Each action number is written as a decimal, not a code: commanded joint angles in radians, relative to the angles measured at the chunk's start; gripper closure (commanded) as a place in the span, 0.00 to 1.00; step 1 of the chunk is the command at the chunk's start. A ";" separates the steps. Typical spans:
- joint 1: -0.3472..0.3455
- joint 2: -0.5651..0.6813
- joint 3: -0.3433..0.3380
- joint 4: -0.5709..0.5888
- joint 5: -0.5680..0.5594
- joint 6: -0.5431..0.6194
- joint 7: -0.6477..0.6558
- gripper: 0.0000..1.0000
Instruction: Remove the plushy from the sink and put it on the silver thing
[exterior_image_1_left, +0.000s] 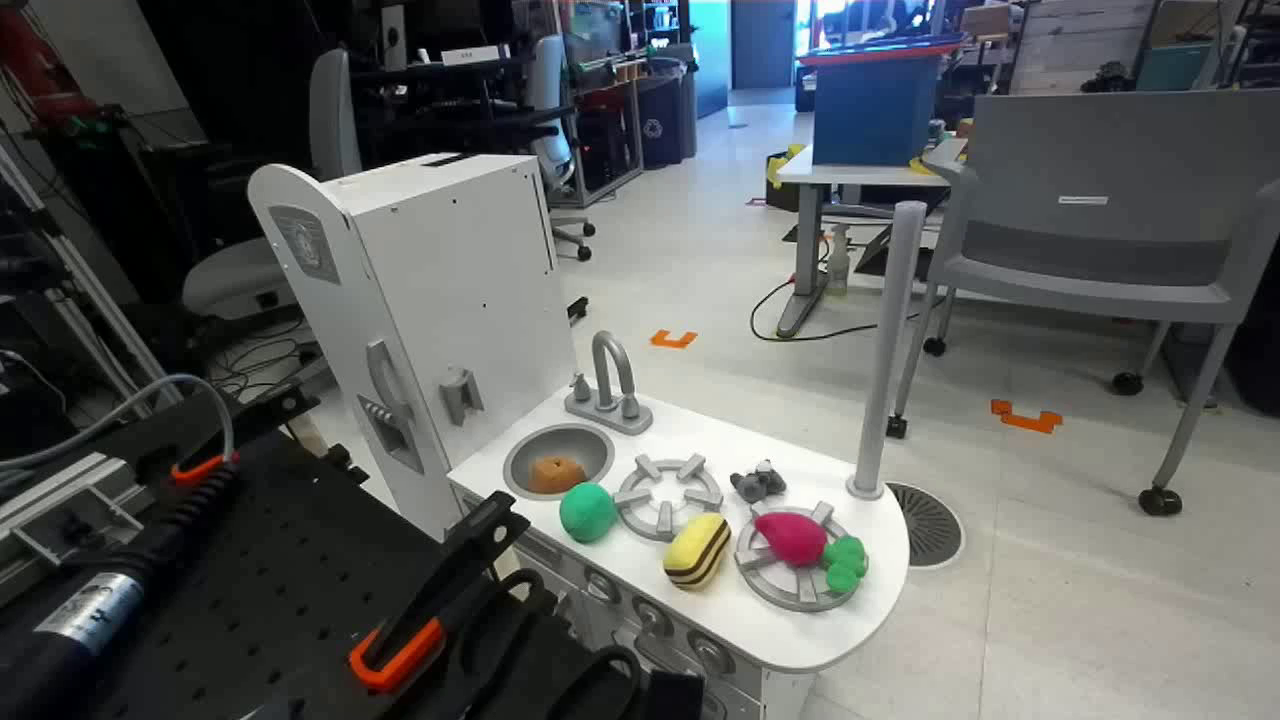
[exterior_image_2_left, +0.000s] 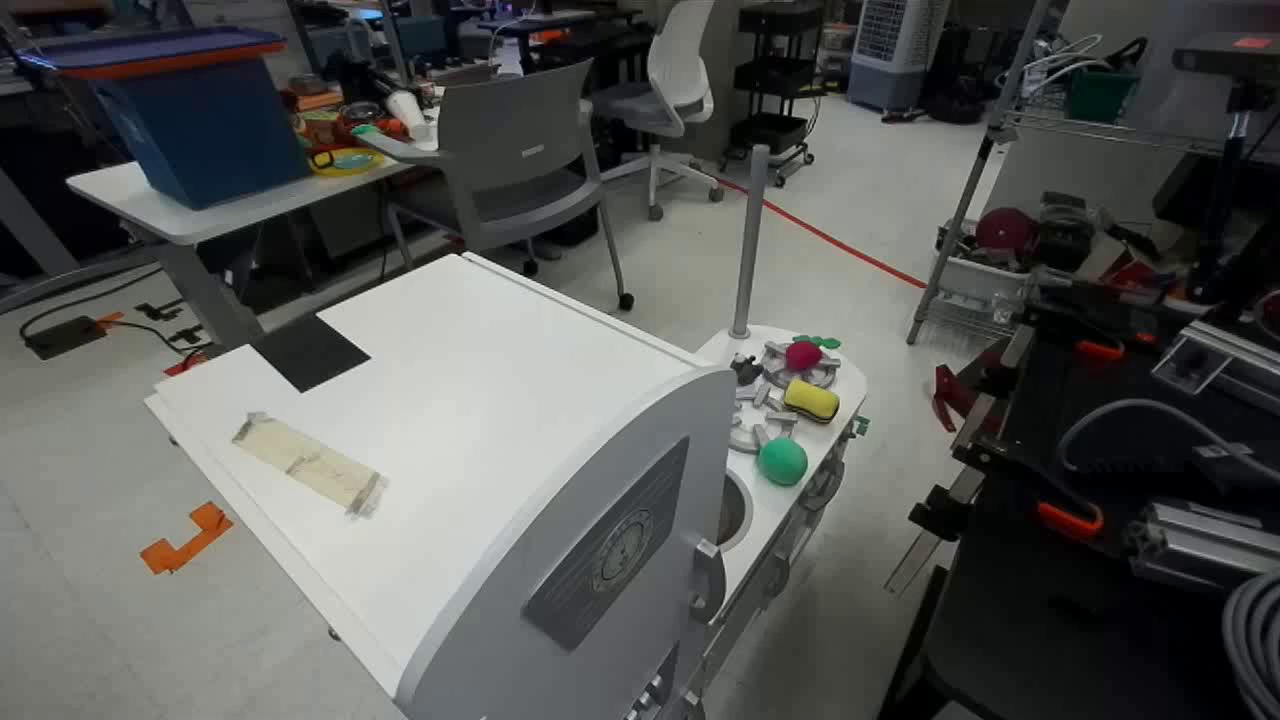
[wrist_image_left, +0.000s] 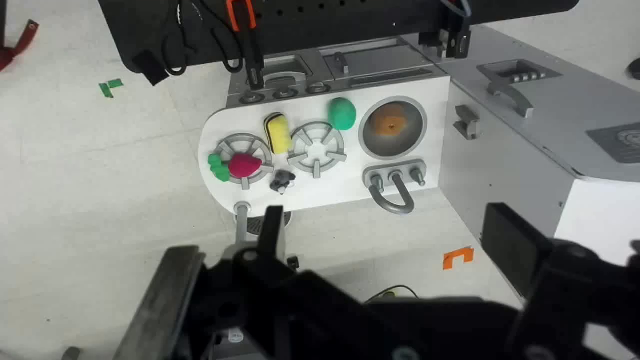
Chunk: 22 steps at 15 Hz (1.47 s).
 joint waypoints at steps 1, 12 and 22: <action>-0.005 0.003 0.005 -0.004 0.005 -0.003 -0.004 0.00; -0.004 0.029 0.017 -0.004 0.006 0.011 0.012 0.00; 0.070 0.556 0.260 0.216 0.051 0.322 0.312 0.00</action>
